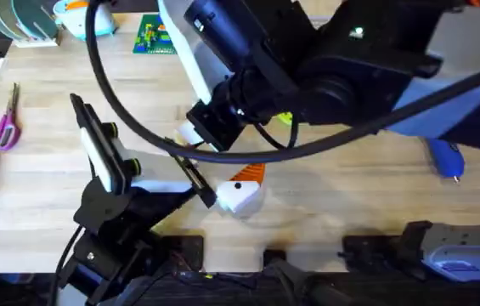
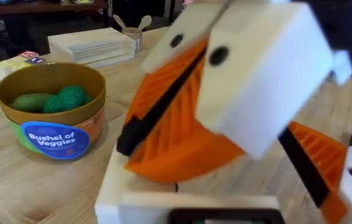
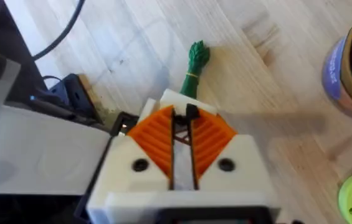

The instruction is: Pick up the gripper from the table and insert it into the empty holder that is missing its gripper. Then pick up a screw, insert it into the mounting hole, and use the screwdriver to tighten it. Finally, clean up the table by picking up the vegetable and placing it into the bucket.

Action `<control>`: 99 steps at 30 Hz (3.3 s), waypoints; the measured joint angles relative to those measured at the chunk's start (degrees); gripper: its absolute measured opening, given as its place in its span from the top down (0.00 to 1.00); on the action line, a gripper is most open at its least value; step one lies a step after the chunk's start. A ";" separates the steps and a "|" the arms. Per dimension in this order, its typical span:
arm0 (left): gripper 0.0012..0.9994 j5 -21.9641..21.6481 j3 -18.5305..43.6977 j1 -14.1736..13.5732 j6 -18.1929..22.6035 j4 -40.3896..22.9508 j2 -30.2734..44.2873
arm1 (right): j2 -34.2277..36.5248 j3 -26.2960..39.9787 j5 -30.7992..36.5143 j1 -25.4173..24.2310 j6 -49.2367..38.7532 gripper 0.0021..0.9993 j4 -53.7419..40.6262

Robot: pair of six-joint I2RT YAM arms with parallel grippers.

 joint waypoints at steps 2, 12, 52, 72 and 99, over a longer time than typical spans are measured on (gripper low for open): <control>0.01 0.14 0.00 0.00 0.07 0.04 0.00 | -0.10 0.00 -0.38 -0.07 -0.04 0.72 -0.25; 0.01 0.24 0.00 0.00 0.75 0.11 0.00 | -7.65 0.00 -0.22 -3.36 -0.34 0.21 -5.43; 0.99 0.31 0.00 0.00 1.31 0.15 0.00 | -32.87 -0.02 16.43 -33.77 -4.64 0.04 -41.69; 1.00 0.37 0.00 0.00 0.87 0.13 0.00 | -10.18 -3.48 13.16 -93.50 -22.35 0.04 -30.65; 1.00 0.33 0.00 0.00 0.87 0.13 0.00 | 16.86 -3.48 4.72 -88.43 -43.03 0.04 -19.13</control>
